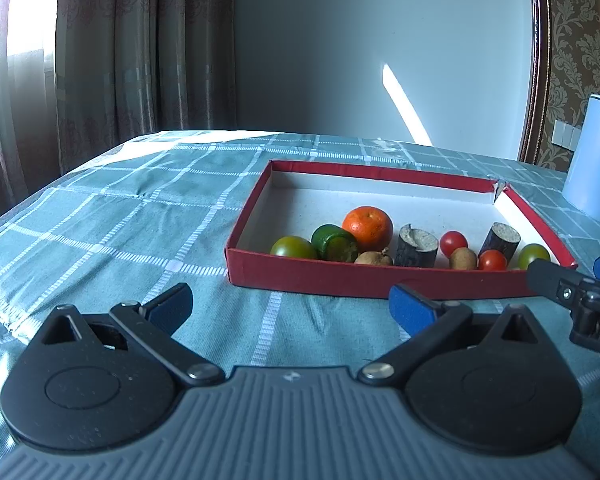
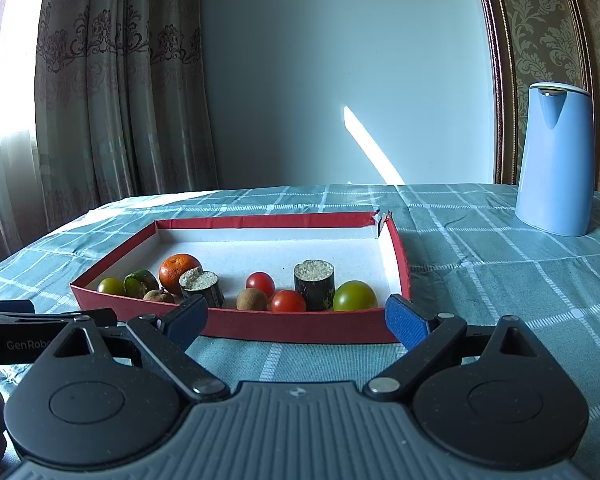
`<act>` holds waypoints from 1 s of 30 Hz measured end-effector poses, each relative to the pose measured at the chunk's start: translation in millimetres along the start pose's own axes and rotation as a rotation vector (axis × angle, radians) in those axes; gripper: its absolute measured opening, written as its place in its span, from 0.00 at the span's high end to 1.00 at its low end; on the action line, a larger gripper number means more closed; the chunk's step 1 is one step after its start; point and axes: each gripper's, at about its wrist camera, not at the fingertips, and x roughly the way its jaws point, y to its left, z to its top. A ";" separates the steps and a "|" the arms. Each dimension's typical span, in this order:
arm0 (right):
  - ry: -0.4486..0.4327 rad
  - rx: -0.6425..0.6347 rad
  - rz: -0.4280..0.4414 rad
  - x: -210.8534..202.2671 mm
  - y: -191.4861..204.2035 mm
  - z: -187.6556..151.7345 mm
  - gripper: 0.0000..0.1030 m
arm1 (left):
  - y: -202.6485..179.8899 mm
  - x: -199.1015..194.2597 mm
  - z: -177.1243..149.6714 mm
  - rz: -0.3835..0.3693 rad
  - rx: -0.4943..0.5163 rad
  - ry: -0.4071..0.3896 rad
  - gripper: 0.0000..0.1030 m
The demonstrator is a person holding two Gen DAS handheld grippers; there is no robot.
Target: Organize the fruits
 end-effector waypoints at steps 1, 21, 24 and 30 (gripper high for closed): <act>0.000 0.000 0.000 0.2 0.0 0.1 0.07 | -0.2 0.1 0.0 -0.001 0.000 0.000 0.00; 0.007 -0.004 -0.002 1.1 -0.1 -1.6 0.07 | -0.9 1.5 -0.6 0.001 0.007 0.009 0.00; 0.008 -0.003 -0.002 1.3 -0.1 -1.6 0.07 | -0.7 1.4 -0.8 0.001 0.007 0.009 0.00; 0.008 -0.003 -0.002 1.4 -0.1 -1.5 0.07 | -0.8 1.8 -0.8 0.001 0.007 0.009 0.00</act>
